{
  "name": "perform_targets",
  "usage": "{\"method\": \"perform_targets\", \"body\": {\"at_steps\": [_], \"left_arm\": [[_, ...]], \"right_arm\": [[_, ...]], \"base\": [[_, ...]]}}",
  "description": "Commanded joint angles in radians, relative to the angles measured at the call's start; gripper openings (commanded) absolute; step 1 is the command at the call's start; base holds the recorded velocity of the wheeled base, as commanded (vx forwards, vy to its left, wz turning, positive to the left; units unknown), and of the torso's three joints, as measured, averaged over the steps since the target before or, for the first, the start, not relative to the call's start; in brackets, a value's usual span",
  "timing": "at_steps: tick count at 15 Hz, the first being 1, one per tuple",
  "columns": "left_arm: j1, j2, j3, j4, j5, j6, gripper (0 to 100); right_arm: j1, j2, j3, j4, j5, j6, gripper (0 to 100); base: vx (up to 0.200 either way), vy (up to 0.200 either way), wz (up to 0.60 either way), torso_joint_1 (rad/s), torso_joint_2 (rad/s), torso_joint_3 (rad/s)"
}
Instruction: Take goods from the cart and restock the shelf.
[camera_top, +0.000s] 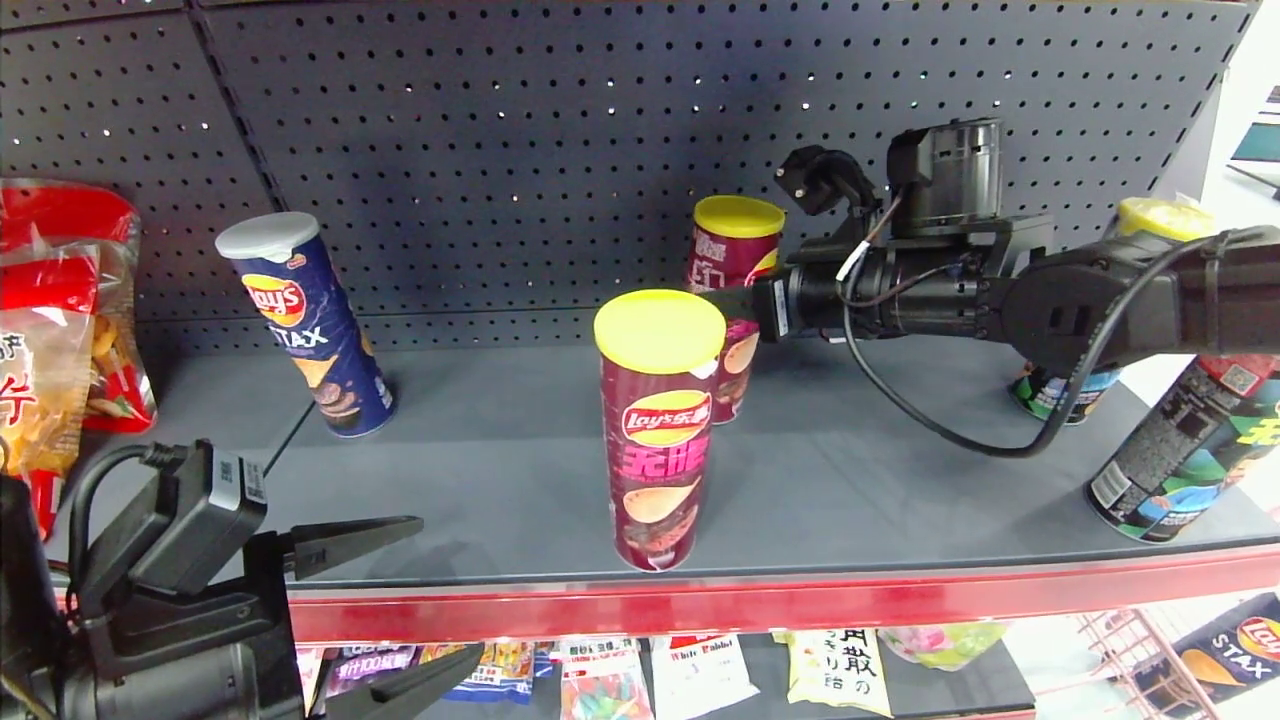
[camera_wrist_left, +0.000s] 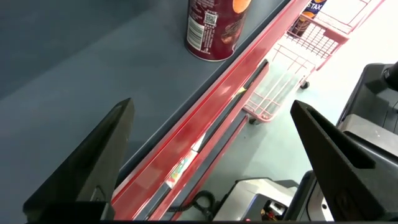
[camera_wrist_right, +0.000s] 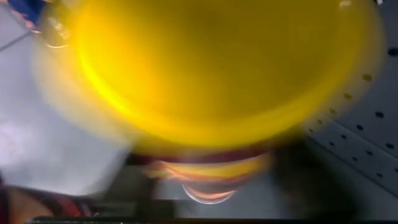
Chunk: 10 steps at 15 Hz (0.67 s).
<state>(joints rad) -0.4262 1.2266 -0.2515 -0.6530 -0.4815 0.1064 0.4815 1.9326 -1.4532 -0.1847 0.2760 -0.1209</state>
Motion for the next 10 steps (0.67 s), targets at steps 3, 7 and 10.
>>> {"method": "perform_targets", "body": {"at_steps": [3, 7, 10], "left_arm": [[0.0, 0.007, -0.003, 0.0, 0.0, -0.001, 100], [0.0, 0.033, -0.012, 0.0, 0.0, -0.002, 100], [0.001, 0.076, -0.022, 0.0, 0.003, -0.005, 100]], "right_arm": [[0.009, -0.053, 0.063, -0.004, -0.031, 0.001, 100], [0.023, -0.211, 0.275, -0.006, -0.07, 0.007, 100], [0.023, -0.348, 0.462, -0.007, -0.126, 0.01, 100]], "base": [[0.0, 0.0, 0.0, 0.0, 0.0, 0.0], [0.0, 0.0, 0.0, 0.0, 0.0, 0.0], [0.0, 0.0, 0.0, 0.0, 0.0, 0.0]]}}
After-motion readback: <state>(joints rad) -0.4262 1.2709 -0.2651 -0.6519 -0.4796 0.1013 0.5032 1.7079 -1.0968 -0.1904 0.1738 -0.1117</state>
